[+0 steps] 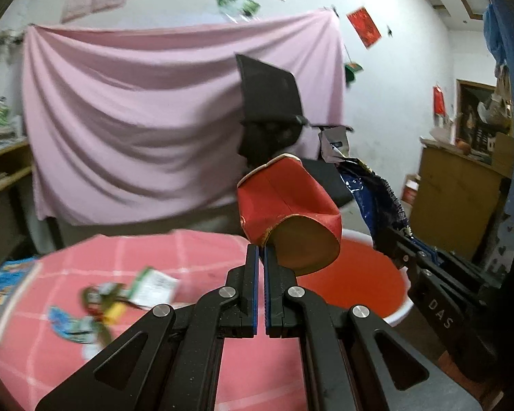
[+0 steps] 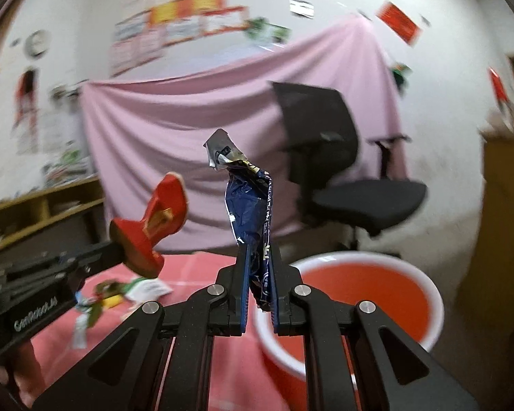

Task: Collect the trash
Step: 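Carry the red cup and blue wrapper over the bucket and open both tools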

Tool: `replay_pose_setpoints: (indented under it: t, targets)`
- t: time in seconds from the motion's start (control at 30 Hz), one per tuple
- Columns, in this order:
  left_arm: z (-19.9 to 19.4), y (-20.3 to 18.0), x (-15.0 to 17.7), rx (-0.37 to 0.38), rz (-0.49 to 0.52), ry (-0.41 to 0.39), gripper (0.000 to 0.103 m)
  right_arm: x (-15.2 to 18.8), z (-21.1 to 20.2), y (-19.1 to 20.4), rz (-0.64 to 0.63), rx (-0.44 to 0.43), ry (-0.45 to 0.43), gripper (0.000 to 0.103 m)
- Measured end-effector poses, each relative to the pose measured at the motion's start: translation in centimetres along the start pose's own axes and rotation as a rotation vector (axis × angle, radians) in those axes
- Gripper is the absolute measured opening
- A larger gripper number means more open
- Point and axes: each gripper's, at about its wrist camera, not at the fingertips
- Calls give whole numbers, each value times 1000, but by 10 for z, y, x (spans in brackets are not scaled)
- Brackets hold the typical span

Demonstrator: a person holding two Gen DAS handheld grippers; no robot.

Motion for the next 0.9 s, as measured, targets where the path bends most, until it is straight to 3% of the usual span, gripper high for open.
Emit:
replay_pose_setpoints:
  t: [0.33,0.5,0.73,0.9]
  targets:
    - [79,-42,6,72,-36,233,1,19,17,-56,166,123,174,9]
    - [101,-43,8,67,-71,296,1,26,23,-70,214,153,230,27]
    - [90,-31,15,55,-96,294,1,23,24,-72,217,162,239,28]
    - [63,-6,9,6,-128,222,3,16,19,-59,169,131,188,30]
Point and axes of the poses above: each gripper's, at about its wrist camera, not at the fingertips, and z roughly the way its jaws point, y to its left, x to its underside, and after that the axes turned 9 degrees about -y, right-handed
